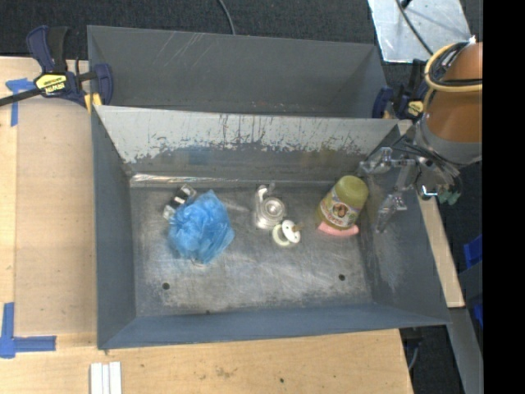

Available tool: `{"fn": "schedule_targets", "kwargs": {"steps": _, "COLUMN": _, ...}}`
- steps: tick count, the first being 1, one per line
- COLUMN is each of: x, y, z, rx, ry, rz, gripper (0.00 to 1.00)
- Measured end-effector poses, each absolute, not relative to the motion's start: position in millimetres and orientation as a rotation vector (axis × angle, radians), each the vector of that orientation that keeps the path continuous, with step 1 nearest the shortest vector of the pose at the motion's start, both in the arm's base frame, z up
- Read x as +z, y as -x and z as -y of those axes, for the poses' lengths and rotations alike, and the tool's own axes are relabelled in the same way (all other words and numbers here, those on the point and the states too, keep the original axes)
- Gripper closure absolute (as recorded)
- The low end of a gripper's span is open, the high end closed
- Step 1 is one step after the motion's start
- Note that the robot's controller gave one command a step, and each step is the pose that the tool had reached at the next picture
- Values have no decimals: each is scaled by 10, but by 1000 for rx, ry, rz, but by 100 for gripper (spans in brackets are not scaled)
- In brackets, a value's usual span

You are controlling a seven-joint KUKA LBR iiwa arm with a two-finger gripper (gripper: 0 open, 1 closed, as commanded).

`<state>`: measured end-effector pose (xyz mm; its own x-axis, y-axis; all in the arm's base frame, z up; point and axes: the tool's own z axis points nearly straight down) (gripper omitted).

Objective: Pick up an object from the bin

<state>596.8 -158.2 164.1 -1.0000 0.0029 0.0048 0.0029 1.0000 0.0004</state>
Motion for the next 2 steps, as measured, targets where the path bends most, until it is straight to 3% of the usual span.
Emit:
{"fn": "schedule_targets", "kwargs": {"steps": 1, "x": 1690, "y": -5988, "z": 1576, "rx": 2, "ry": 0, "rz": 3145, "gripper": 0}}
{"fn": "schedule_targets", "kwargs": {"steps": 2, "x": 999, "y": -6098, "z": 804, "rx": 2, "ry": 147, "rz": 3162, "gripper": 0}}
